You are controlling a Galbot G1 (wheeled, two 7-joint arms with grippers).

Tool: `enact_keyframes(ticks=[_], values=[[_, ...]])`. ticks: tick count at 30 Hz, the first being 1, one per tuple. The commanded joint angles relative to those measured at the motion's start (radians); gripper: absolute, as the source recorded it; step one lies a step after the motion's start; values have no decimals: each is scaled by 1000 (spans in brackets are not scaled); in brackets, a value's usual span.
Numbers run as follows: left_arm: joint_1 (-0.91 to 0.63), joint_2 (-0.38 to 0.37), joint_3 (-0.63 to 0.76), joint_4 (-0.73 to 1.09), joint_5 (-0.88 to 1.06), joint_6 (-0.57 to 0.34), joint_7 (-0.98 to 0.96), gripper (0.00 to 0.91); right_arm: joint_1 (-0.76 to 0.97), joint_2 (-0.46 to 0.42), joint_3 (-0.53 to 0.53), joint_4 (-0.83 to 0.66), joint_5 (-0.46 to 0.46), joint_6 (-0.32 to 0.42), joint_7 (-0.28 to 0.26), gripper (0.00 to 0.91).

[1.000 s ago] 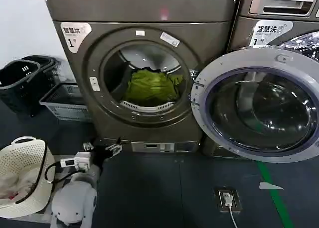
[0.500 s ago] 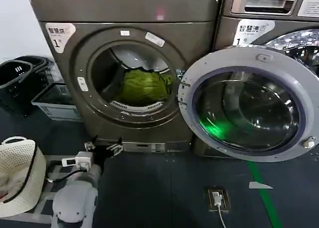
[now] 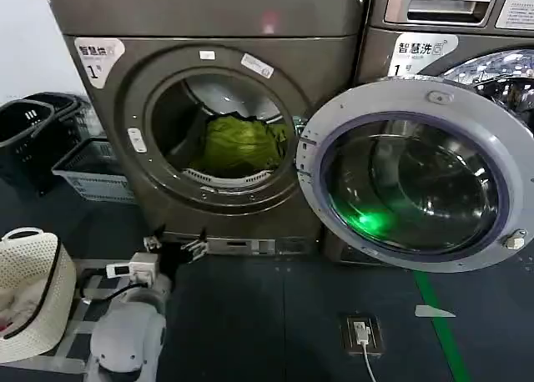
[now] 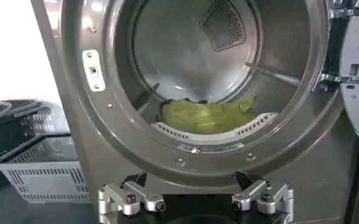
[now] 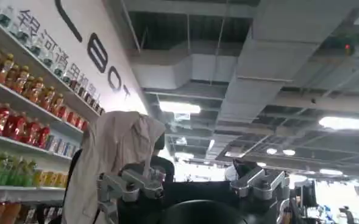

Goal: Grasp the clothes from the dryer.

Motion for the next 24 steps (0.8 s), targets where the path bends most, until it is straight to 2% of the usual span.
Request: enact_keyframes(ticks=[1,24], values=[[3,2,0,2,6,49,0,907,4,1,-2,4,3,-1,5,907],[8,-1,28,-2,5,49,-3,907,0,8,-1,5,4,-2,10,907]])
